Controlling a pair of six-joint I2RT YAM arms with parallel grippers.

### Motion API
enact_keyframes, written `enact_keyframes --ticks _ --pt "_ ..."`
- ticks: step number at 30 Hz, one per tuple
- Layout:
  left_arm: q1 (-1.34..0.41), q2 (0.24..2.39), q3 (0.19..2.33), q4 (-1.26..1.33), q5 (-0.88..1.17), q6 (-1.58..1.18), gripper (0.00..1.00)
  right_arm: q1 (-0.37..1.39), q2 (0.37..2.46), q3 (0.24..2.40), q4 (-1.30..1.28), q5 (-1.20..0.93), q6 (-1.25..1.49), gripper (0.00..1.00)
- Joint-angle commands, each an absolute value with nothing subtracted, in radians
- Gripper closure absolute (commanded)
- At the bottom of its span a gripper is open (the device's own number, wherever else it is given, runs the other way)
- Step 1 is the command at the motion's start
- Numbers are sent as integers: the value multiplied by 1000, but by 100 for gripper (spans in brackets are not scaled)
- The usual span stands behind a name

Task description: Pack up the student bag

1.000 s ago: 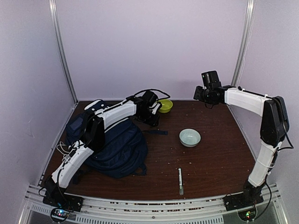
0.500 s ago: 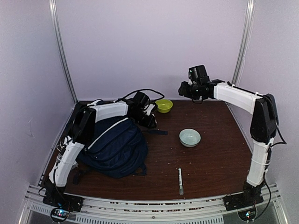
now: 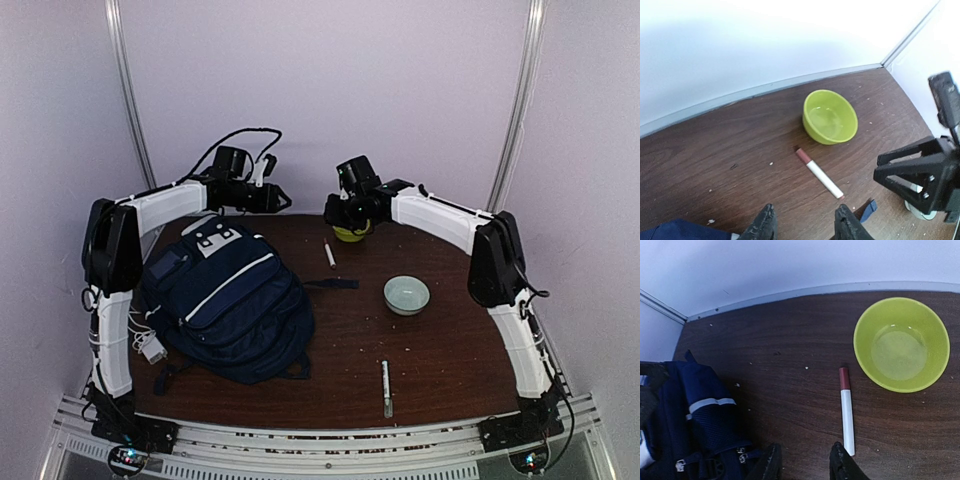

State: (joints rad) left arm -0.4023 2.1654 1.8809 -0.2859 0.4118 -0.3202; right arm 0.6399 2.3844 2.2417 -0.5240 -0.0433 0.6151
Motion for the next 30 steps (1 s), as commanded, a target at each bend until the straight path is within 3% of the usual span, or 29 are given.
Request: enact_keyframes --ticks 1,11,14,20,30 --pt "-415 2163 1883 -301 436 -318 57 657 2468 2327 -716 73 593 65" --pt "-413 2164 1864 -310 427 -293 56 690 2612 2467 -793 79 543 63" --pt "-415 2210 1950 -361 428 -300 51 688 2611 2463 -783 65 590 62" --pt "-423 2487 2378 -600 415 -318 50 654 2601 2428 -721 25 749 64" --pt "-470 2541 2360 -519 447 -402 49 642 2553 2265 -556 -33 1150 65"
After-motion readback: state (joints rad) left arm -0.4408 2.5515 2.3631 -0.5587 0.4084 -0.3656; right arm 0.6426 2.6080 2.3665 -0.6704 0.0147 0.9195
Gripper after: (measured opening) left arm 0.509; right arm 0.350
